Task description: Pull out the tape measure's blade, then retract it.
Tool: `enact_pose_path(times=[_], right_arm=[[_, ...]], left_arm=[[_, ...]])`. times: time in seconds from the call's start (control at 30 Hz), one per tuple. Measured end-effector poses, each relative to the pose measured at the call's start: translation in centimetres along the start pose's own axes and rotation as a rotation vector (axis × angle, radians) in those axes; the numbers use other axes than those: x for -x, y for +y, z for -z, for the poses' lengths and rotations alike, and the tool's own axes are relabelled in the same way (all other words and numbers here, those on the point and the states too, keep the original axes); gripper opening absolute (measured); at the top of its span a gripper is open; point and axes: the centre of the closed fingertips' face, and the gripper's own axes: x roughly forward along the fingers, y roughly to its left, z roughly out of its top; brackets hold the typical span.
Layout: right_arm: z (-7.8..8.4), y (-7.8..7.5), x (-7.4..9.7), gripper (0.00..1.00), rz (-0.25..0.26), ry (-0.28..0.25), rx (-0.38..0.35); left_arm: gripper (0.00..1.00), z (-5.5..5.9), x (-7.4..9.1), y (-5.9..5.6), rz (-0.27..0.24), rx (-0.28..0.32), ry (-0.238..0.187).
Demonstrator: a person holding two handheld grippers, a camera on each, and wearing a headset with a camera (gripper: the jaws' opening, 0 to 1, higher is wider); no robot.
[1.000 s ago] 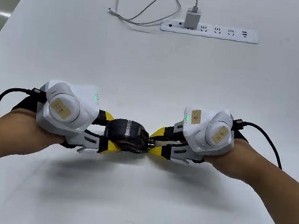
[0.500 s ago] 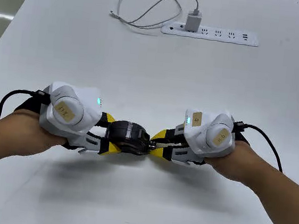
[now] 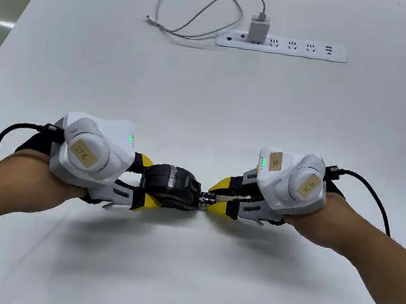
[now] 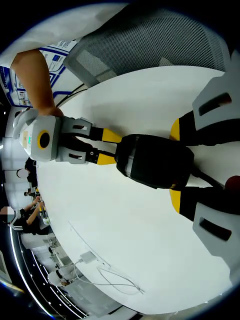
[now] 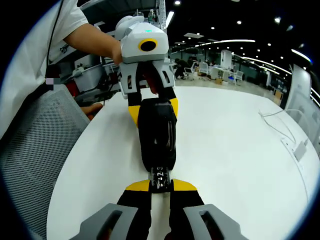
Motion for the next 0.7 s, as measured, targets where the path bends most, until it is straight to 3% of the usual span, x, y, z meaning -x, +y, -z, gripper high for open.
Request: enact_pose_path(times=[0.7], right_arm=[[1.8, -0.2, 2.3, 0.09, 0.022, 0.036, -0.008]], left_arm=[[0.26, -0.3, 0.0, -0.2, 0.001, 0.007, -0.004]])
